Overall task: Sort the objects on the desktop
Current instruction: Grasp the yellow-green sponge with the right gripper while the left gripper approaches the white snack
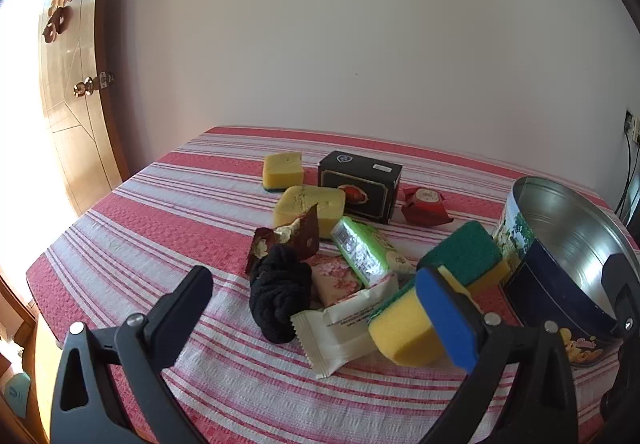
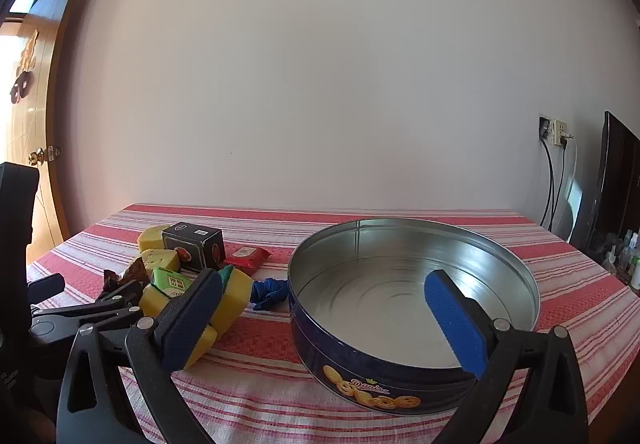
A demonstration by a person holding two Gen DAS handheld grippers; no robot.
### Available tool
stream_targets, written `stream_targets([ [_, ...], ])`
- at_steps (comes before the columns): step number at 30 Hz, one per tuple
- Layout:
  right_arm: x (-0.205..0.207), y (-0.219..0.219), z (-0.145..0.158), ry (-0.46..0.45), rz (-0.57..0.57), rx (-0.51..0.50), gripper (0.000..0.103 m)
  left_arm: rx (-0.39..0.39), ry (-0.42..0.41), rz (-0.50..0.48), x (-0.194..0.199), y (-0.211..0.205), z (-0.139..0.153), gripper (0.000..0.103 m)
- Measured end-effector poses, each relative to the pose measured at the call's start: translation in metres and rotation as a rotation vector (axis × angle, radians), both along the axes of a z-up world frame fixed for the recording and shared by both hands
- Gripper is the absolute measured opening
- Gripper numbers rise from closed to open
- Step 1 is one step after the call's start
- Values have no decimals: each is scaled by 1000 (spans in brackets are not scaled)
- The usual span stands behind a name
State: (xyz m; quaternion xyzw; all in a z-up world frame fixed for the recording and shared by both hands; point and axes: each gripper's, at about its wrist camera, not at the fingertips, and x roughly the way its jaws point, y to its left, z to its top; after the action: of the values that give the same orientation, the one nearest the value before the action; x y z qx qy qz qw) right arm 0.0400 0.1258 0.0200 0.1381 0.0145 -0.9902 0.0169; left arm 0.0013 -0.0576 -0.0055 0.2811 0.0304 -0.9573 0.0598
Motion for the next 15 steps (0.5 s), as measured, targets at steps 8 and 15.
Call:
stream_targets([
  [8, -5, -9, -3, -35, 66, -16, 103, -5, -52, 37, -12, -15, -10, 103],
  [15, -15, -12, -11, -111, 162, -58, 102, -24, -41, 95, -10, -46, -12, 102],
])
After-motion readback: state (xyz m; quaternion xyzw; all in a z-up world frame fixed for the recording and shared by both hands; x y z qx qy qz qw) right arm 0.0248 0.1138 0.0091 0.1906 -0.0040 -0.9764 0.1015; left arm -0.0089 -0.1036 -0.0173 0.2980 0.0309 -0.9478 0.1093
